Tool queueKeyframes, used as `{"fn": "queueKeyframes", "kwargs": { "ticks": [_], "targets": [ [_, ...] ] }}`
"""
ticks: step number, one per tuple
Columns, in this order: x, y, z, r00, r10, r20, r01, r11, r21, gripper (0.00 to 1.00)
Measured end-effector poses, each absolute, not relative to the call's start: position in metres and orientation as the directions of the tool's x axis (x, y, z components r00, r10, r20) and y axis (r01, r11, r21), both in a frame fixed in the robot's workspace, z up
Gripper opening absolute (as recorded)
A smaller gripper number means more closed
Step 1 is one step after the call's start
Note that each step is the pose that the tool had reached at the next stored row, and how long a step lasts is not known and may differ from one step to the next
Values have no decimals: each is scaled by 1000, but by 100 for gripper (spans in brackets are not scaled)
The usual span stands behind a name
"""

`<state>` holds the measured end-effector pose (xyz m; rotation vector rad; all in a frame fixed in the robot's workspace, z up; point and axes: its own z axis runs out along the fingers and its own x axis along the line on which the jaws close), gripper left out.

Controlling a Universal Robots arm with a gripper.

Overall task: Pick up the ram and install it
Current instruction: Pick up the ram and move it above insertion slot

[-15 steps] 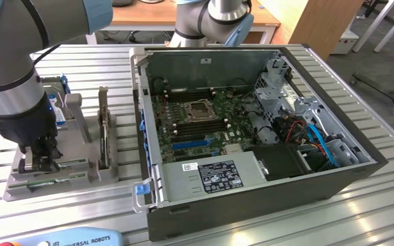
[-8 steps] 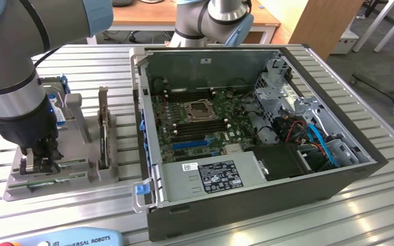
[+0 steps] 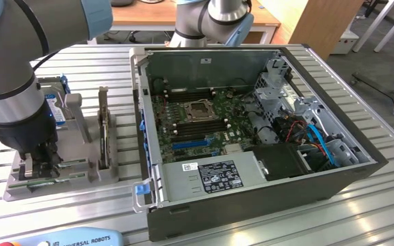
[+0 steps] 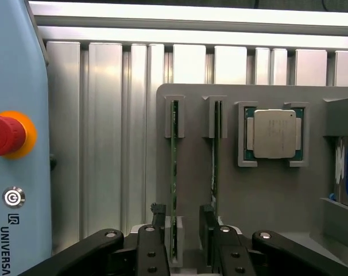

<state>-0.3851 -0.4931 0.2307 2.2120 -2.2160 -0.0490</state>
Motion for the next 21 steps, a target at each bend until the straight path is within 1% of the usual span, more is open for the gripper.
{"fn": "queueKeyframes", "kwargs": {
  "ticks": [3,21],
  "targets": [
    [-385,-498,231,-2,-1000,-15,-1000,1,29,37],
    [-385,-500,217,-2,-1000,-15,-1000,2,29,37]
  ]
}}
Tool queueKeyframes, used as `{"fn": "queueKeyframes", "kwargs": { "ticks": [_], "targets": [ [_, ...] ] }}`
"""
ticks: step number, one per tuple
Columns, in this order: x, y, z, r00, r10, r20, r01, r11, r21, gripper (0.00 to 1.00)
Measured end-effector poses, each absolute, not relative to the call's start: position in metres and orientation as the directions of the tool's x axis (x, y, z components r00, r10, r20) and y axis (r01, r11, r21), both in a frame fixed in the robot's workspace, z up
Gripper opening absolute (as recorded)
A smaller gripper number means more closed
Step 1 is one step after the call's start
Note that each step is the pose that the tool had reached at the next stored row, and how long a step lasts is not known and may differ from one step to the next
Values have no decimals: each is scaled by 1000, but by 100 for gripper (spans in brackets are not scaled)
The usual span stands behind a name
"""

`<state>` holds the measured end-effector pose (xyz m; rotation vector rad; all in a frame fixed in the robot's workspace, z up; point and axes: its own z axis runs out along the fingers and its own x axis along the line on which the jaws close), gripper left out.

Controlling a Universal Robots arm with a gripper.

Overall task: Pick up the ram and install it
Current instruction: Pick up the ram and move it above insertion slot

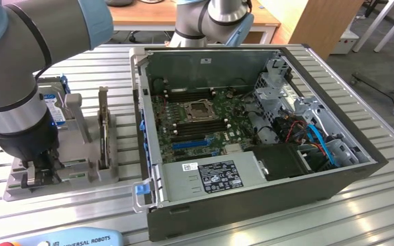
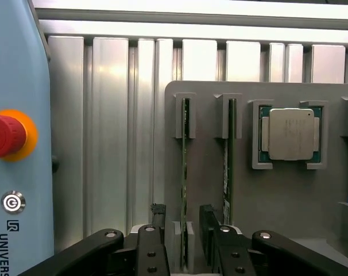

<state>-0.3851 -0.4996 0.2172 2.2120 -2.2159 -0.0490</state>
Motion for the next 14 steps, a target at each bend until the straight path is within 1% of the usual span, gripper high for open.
{"fn": "queueKeyframes", "kwargs": {
  "ticks": [14],
  "targets": [
    [-385,-500,205,-2,-1000,-15,-1000,1,29,37]
  ]
}}
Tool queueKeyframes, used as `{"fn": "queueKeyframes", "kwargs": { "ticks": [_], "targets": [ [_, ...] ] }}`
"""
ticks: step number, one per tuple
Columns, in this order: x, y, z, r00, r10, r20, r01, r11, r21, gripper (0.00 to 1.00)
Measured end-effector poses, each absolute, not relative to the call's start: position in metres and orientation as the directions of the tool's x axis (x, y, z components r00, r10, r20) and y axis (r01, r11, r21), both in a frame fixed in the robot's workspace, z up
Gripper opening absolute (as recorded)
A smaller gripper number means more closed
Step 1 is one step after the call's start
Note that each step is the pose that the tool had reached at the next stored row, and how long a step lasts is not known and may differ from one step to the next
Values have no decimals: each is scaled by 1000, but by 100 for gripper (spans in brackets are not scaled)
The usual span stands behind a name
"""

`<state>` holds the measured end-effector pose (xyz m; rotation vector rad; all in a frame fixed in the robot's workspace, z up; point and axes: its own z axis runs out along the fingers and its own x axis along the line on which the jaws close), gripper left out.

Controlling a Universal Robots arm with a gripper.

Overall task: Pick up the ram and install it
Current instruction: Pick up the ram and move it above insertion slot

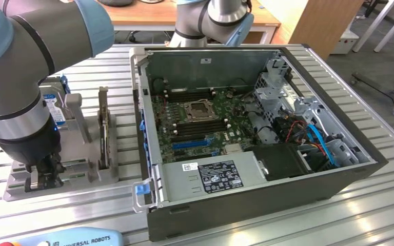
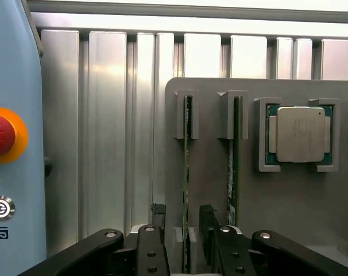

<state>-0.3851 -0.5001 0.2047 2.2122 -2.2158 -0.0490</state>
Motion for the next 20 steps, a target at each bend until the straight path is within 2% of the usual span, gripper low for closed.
{"fn": "queueKeyframes", "kwargs": {
  "ticks": [20],
  "targets": [
    [-385,-496,199,-2,-1000,-15,-1000,1,29,37]
  ]
}}
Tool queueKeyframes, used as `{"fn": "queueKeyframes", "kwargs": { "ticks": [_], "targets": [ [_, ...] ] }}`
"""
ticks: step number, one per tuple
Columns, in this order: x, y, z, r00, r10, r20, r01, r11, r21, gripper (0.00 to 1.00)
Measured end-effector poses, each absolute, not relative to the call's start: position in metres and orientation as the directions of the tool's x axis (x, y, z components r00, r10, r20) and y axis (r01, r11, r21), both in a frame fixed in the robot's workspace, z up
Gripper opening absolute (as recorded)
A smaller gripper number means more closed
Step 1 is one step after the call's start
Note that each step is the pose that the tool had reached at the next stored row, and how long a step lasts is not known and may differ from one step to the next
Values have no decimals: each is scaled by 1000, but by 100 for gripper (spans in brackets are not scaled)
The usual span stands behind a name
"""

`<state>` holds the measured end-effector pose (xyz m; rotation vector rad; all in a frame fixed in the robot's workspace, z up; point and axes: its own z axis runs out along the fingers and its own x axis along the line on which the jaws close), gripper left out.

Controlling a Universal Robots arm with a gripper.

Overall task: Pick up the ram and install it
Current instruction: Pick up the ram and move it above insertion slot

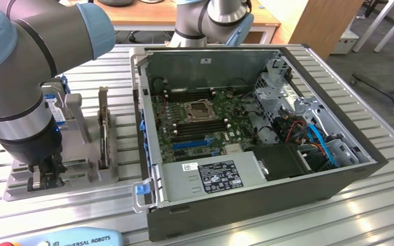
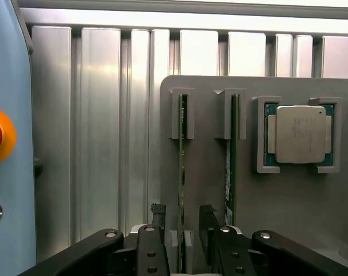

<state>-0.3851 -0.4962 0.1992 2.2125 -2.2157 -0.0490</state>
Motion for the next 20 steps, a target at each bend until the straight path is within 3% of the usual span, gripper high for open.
{"fn": "queueKeyframes", "kwargs": {
  "ticks": [8,11,12,20],
  "targets": [
    [-385,-496,199,-2,-1000,-15,-1000,1,29,37],
    [-385,-496,199,-2,-1000,-15,-1000,1,29,35],
    [-385,-496,199,-2,-1000,-15,-1000,1,29,29],
    [-385,-496,199,-2,-1000,-15,-1000,1,29,29]
  ]
}}
